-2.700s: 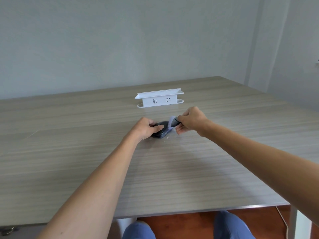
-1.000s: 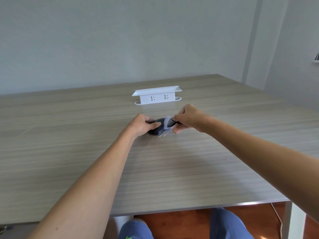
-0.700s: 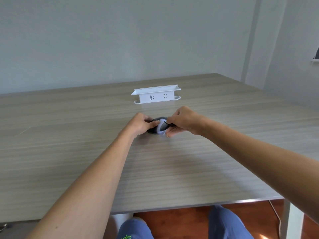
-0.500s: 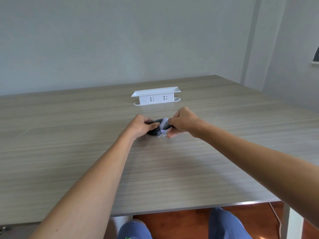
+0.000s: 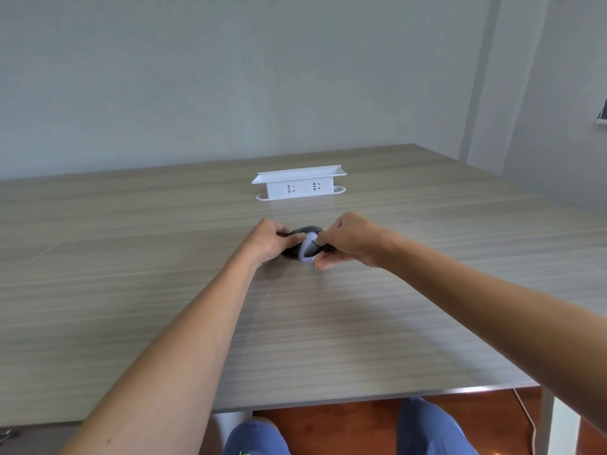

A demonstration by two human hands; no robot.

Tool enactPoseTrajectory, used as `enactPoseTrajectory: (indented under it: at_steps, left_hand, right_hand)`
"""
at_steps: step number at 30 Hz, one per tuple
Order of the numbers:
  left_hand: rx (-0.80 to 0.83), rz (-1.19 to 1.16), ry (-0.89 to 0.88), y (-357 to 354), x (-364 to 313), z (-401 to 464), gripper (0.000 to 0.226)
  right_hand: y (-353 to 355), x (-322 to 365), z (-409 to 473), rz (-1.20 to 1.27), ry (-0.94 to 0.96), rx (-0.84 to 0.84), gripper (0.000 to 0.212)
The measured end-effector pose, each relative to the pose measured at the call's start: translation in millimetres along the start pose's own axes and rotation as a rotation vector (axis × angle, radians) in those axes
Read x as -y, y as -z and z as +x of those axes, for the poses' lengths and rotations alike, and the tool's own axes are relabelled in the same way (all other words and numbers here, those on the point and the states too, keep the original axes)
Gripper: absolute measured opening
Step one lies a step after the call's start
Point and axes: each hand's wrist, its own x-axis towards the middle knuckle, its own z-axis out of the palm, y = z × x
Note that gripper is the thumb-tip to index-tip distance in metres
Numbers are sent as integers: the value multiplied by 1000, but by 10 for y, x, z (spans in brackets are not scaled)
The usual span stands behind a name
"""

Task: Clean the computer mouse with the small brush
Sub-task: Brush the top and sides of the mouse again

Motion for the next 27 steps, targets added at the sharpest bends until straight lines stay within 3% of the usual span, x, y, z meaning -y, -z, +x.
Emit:
enactPoseTrajectory:
  at_steps: [3, 9, 16, 22, 24, 27]
  left_hand:
    - [-2, 7, 5, -4, -23, -22, 26]
    - [-12, -14, -1, -16, -8, -31, 29]
    - [-9, 1, 3, 5, -8, -27, 25]
    - [1, -52, -14, -19, -8, -44, 28]
    - [3, -53, -16, -19, -2, -34, 28]
    - [0, -38, -11, -1, -7, -31, 26]
  right_hand:
    - [-6, -15, 14, 6, -5, 36, 22]
    - [71, -7, 122, -139, 50, -178, 21]
    - [3, -30, 44, -69, -12, 29, 26]
    - [153, -44, 187, -125, 26, -181, 25]
    - [161, -62, 165, -147, 48, -143, 24]
    - [103, -56, 45, -206, 93, 41, 20]
